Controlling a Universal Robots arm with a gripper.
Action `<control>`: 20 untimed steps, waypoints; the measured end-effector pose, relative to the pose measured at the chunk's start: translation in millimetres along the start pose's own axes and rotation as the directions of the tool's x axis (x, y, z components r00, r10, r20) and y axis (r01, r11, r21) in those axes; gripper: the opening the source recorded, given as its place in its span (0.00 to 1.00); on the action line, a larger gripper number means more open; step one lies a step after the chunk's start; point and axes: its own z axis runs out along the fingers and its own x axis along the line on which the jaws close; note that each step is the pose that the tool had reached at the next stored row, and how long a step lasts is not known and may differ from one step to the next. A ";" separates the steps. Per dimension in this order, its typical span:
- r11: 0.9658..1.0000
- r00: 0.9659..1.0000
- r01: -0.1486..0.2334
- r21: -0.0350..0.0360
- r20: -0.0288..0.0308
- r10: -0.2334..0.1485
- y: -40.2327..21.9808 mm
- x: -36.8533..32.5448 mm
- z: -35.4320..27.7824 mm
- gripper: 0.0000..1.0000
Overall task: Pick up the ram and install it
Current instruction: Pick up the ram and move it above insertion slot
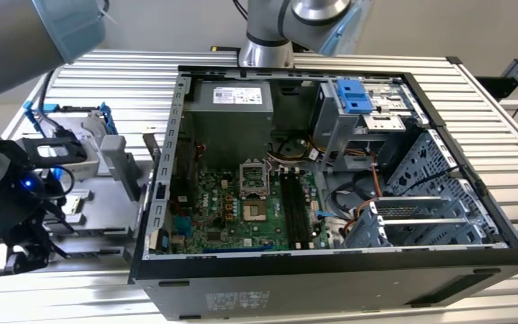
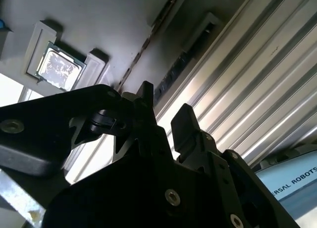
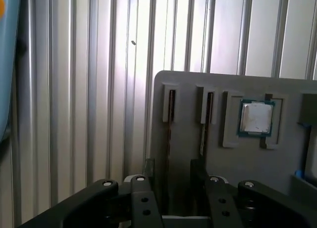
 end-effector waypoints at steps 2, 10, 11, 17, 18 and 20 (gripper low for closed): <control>1.000 1.000 0.001 0.001 0.000 -0.001 0.4 0.1 3.7 1.00; 0.999 0.999 0.045 -0.001 0.001 -0.045 2.3 1.0 17.2 1.00; 0.999 0.999 0.045 -0.001 0.001 -0.045 2.5 1.1 18.5 1.00; 0.999 0.999 0.045 -0.001 0.001 -0.045 4.6 1.5 29.2 1.00; 0.999 0.999 0.045 -0.001 0.001 -0.045 5.2 1.6 30.8 1.00; 0.999 0.999 0.045 -0.001 0.001 -0.045 5.9 1.6 31.8 1.00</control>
